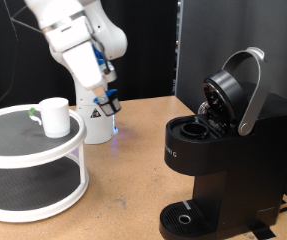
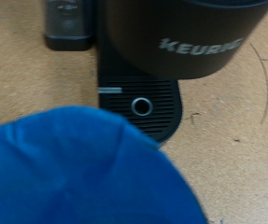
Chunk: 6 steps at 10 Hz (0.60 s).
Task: Make a cup of coffee with the keurig machine
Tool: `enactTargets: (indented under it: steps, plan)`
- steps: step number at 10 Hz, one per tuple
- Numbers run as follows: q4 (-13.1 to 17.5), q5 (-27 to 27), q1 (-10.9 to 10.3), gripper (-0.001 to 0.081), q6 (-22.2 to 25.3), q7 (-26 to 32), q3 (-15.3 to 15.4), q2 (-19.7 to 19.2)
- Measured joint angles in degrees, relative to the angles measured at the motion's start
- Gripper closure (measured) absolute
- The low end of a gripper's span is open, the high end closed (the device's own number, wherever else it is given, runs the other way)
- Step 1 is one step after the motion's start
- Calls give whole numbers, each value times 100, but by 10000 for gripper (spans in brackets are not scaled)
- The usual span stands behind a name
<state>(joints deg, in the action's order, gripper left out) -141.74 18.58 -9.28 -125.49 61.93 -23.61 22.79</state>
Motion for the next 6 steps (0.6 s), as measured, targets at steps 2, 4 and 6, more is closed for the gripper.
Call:
enactTargets:
  steps: [2, 4, 6]
  plan:
    - [36, -2, 26, 329, -104, -183, 118, -123]
    - [26, 272, -13, 329, -52, 137, 42, -125]
    - [61, 714, -160, 329, -232, 56, 119, -163]
